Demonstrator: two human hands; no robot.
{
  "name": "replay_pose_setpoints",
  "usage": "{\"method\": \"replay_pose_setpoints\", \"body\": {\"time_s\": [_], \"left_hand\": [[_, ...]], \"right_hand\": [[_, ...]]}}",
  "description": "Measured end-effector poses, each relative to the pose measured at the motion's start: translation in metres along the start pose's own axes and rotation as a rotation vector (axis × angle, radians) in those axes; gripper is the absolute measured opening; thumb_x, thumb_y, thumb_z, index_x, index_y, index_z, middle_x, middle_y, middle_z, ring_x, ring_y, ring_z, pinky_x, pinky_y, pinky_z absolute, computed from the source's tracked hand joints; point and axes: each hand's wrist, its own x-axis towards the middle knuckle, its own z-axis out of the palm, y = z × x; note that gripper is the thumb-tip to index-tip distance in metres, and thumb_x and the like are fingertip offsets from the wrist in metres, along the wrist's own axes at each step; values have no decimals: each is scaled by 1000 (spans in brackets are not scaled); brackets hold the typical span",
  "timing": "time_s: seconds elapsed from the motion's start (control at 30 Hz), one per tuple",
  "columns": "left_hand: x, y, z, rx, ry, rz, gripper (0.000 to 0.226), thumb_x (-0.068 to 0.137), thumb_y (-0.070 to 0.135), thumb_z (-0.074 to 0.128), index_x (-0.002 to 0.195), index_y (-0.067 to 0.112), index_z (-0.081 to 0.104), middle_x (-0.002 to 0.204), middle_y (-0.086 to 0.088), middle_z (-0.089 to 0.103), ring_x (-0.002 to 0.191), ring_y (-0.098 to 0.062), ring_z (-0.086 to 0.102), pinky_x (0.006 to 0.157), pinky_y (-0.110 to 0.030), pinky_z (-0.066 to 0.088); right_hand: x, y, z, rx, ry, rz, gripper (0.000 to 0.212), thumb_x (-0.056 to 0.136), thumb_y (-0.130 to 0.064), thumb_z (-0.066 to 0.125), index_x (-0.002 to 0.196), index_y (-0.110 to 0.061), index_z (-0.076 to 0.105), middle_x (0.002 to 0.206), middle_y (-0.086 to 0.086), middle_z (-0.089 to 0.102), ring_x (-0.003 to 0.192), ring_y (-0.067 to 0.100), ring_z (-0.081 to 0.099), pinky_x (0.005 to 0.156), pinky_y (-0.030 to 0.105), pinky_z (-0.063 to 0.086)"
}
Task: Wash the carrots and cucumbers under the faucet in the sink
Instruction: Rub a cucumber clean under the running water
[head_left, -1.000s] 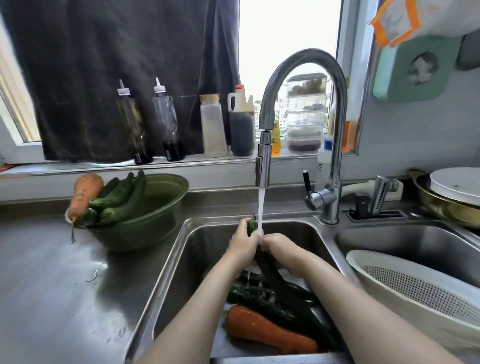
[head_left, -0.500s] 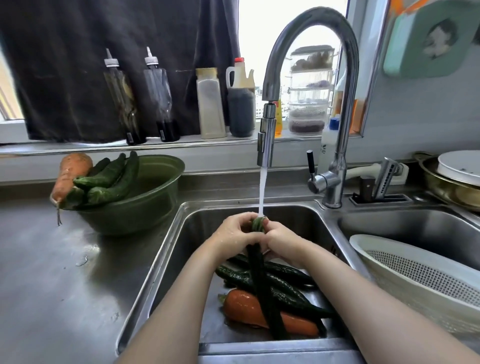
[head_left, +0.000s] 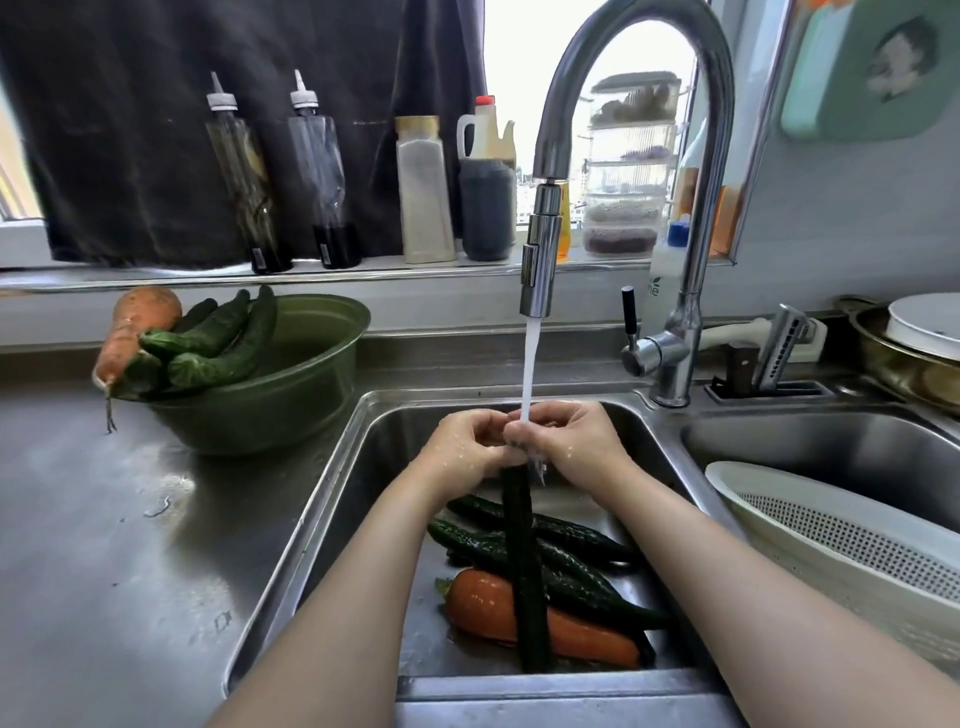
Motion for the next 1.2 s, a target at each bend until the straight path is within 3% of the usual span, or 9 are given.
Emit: {"method": "replay_pose_setpoints", "body": {"time_s": [0.13, 0.27, 0.57, 0.63, 0.73, 0.83, 0.9, 1.1, 1.2], "left_hand": [[2, 1, -3, -58, 3, -19, 29, 85, 1, 79, 108, 18, 76, 97, -2, 79, 96, -23, 77, 91, -47, 61], [3, -2, -8, -95, 4, -7, 35, 83, -7, 77, 110, 16, 77, 100, -6, 80, 99, -25, 76, 95, -48, 59], [2, -3, -7, -119, -25, 36, 41, 85, -6, 76, 113, 23, 75, 109, -4, 78, 107, -20, 73, 95, -36, 57], [1, 0, -1, -98, -59, 62, 43, 88, -1, 76, 121, 26, 73, 114, -1, 77, 111, -19, 72, 99, -35, 56], [0, 5, 10, -68, -23, 94, 32, 91, 5, 74, 118, 23, 74, 104, 4, 78, 100, -13, 73, 88, -25, 57], [3, 7, 19, -51, 69, 90, 24, 97, 13, 68, 121, 17, 68, 106, 2, 74, 95, -12, 72, 84, -28, 59], [5, 9, 29, -35, 138, 76, 22, 102, 18, 61, 124, 14, 63, 108, 0, 71, 97, -14, 69, 88, -30, 59], [13, 21, 53, -170, 353, 53, 19, 105, 16, 51, 91, 6, 60, 64, -1, 59, 56, -8, 53, 58, -23, 49], [21, 19, 49, -296, 428, -18, 38, 104, 19, 49, 67, 13, 53, 49, 4, 51, 50, -11, 47, 59, -27, 45]], "right_hand": [[4, 0, 1, 34, 35, 38, 11, 92, -17, 77, 83, -11, 79, 64, -2, 72, 54, 6, 64, 53, 22, 51], [12, 3, 0, 55, 40, 105, 13, 94, -24, 75, 86, -17, 82, 85, 6, 79, 76, 16, 69, 71, 32, 56], [13, 8, -8, -6, 41, 171, 20, 105, -5, 53, 110, -8, 72, 85, 1, 78, 70, 6, 75, 55, 11, 49], [13, 14, -8, -100, 2, 196, 28, 102, 0, 55, 125, -9, 68, 103, 3, 76, 88, 3, 74, 72, 12, 54], [10, 23, -7, -257, -86, 202, 67, 83, -2, 65, 146, -23, 56, 136, 5, 66, 126, 20, 62, 105, 36, 52], [4, 21, -6, -175, -129, 252, 48, 91, 4, 57, 128, -24, 68, 106, 2, 76, 92, 13, 73, 73, 23, 58], [1, 17, -4, -144, -150, 299, 30, 100, -4, 53, 110, -24, 73, 80, -4, 70, 64, 7, 62, 53, 20, 44], [-2, 14, 0, 75, -316, 561, 41, 108, -28, 35, 96, -7, 68, 85, 13, 76, 85, 33, 73, 88, 46, 58], [0, 14, 3, 137, -421, 615, 50, 107, -42, 28, 97, -9, 64, 79, 11, 69, 68, 27, 64, 76, 42, 54]]}}
